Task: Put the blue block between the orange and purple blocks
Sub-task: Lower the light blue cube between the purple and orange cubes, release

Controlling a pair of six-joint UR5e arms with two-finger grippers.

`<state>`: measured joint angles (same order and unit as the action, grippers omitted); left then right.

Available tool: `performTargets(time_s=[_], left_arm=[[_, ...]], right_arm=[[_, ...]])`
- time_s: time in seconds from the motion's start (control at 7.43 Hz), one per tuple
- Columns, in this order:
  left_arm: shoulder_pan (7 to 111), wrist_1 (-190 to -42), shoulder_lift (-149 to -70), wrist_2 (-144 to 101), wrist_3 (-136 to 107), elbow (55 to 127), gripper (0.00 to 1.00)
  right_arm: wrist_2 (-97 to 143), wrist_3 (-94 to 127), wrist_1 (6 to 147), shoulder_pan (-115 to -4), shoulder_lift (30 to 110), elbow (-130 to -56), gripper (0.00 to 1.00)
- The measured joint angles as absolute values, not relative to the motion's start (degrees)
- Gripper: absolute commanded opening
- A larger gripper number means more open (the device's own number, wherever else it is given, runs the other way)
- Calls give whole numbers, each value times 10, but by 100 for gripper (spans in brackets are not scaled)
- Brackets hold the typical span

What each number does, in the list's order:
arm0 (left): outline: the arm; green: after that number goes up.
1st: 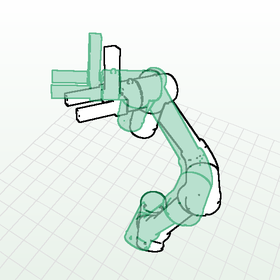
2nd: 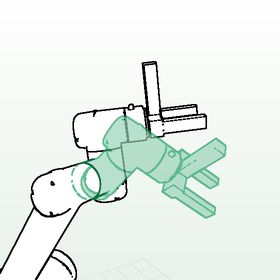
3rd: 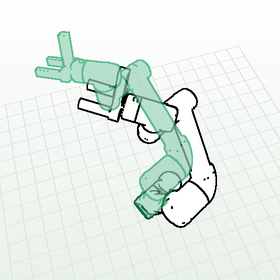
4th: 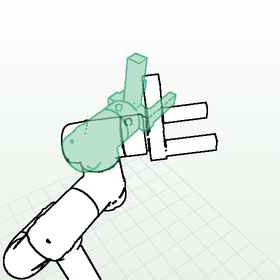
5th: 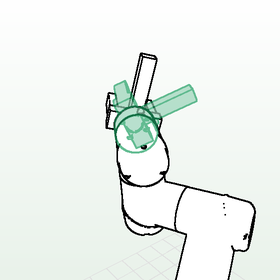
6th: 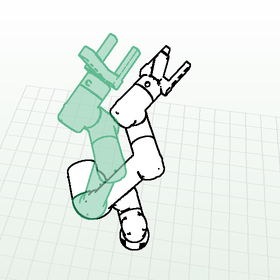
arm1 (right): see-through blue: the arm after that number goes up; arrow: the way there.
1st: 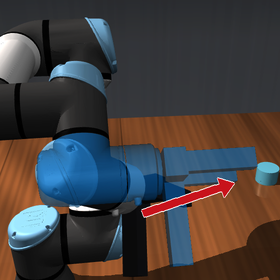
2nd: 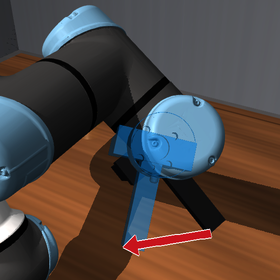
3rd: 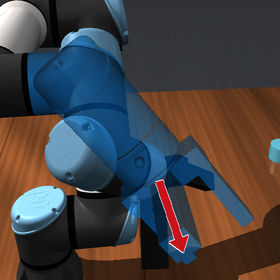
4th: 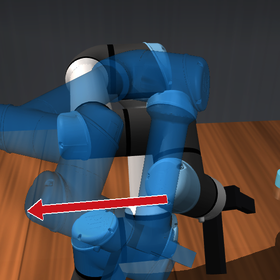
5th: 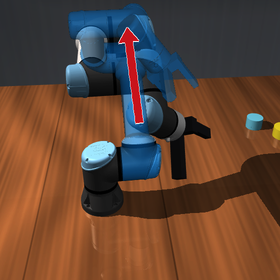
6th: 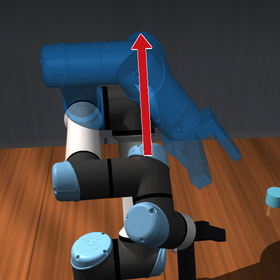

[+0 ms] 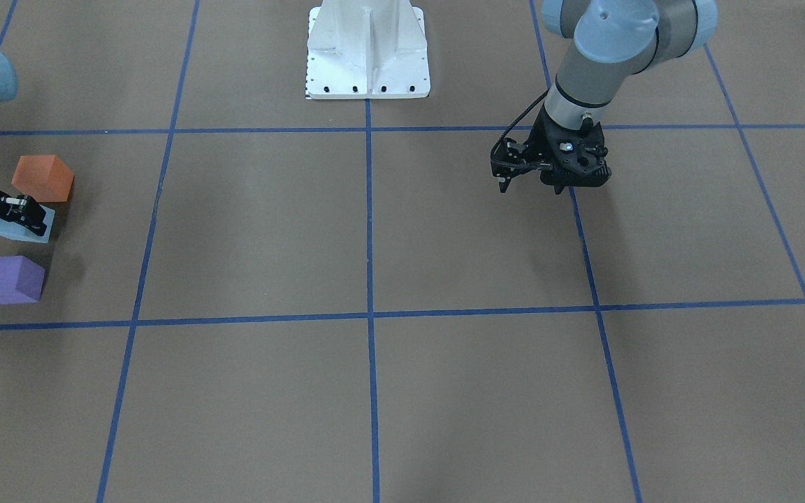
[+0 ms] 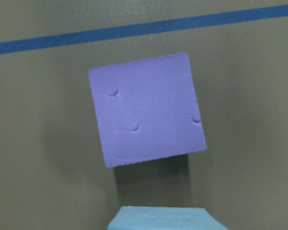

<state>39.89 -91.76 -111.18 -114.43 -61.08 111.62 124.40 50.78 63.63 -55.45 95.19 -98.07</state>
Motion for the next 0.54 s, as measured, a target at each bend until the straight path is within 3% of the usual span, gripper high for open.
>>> performTargets(time_s=[0.54], left_arm=[[399,-917,-1112,-1144,-612,1119,100]], right_arm=[[1237,505,616,-549,953,-973,2]])
